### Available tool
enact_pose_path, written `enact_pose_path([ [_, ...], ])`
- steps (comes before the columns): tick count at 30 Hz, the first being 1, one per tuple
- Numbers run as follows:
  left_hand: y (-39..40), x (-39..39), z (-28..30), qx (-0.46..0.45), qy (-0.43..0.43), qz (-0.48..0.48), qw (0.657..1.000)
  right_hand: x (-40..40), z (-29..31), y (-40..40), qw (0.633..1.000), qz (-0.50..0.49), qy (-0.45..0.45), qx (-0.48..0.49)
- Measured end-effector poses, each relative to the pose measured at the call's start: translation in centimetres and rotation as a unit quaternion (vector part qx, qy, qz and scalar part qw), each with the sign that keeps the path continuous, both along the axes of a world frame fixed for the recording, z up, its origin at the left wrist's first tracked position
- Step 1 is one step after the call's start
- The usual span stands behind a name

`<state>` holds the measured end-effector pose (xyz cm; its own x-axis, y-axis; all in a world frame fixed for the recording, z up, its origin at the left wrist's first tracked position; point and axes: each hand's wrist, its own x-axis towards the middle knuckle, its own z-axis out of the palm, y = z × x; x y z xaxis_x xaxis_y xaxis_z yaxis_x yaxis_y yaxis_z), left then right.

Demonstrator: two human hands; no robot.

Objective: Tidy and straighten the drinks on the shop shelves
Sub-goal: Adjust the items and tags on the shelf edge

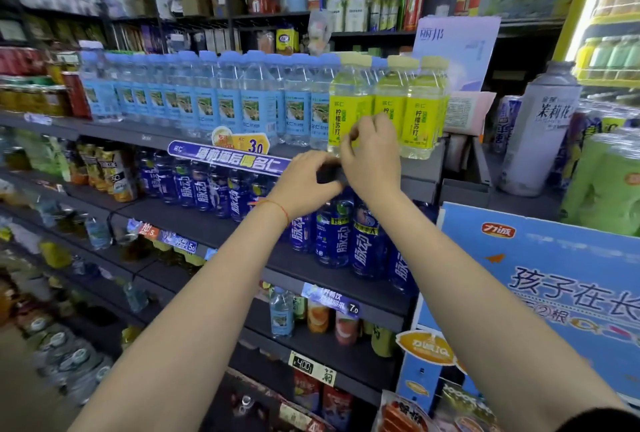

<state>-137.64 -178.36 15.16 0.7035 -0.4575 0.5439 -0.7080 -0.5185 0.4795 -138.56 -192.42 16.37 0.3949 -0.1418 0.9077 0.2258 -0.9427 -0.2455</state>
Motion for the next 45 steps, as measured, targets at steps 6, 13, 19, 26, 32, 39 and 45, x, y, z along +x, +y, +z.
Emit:
enact_pose_path([
  [6,7.3,0.0,-6.2,-0.185,0.047,0.213,0.958,-2.5,-8.9,6.7,0.959,0.19,0.204,0.048],
  [13,12.8,2.3,-21.8,0.066,0.354,0.194,0.912,0.8,-27.0,11.4,0.685,0.217,0.691,0.075],
  [19,15.8,4.2,-30.9,0.072,0.469,0.144,0.868,6.2,-37.9,10.9,0.762,0.058,0.586,0.27],
  [26,17.1,8.4,-34.5,0.039,0.517,0.112,0.848,9.9,-34.0,13.7,0.764,-0.048,0.573,0.293],
  [32,18.3,11.8,-35.4,0.004,0.531,0.111,0.84,10.9,-33.6,16.0,0.761,-0.083,0.534,0.358],
  [39,17.7,10.1,-33.8,0.01,0.494,0.067,0.867,8.1,-33.7,18.7,0.712,0.062,0.536,0.449],
  [45,18.7,5.8,-29.9,-0.206,0.471,0.135,0.847,5.2,-28.9,18.8,0.699,0.208,0.561,0.391],
])
